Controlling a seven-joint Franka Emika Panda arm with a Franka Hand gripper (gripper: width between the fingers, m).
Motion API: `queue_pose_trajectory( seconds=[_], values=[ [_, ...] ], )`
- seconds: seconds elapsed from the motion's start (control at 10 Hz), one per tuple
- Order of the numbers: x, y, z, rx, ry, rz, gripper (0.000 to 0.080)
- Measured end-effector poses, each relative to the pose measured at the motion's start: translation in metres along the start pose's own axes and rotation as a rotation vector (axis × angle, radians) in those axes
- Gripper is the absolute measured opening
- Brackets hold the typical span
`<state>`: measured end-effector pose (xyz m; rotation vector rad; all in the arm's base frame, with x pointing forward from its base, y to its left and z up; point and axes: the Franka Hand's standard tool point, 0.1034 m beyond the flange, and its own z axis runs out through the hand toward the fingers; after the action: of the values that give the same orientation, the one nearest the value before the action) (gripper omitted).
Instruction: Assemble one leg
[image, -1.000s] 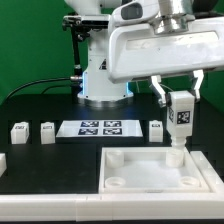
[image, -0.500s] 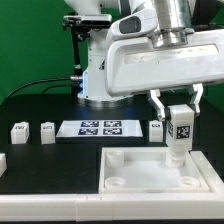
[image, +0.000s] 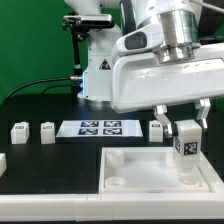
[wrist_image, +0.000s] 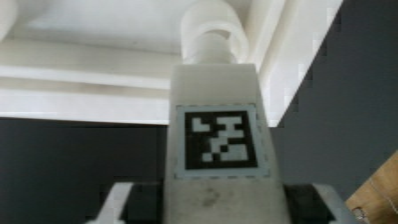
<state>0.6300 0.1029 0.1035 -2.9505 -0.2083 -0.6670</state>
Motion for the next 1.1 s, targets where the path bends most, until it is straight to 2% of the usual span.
queue_pose_trajectory(
  seconds=[0.3, 0.8, 1.1],
  values=[
    [0.008, 0.001, 0.006, 0.002, 0.009, 0.003, 0.0294],
    [-0.005, 0.003, 0.018, 0.000, -0.001, 0.007, 0.0294],
    [-0.011, 0.006, 0.019, -0.014, 0.047, 0.008, 0.0294]
  ],
)
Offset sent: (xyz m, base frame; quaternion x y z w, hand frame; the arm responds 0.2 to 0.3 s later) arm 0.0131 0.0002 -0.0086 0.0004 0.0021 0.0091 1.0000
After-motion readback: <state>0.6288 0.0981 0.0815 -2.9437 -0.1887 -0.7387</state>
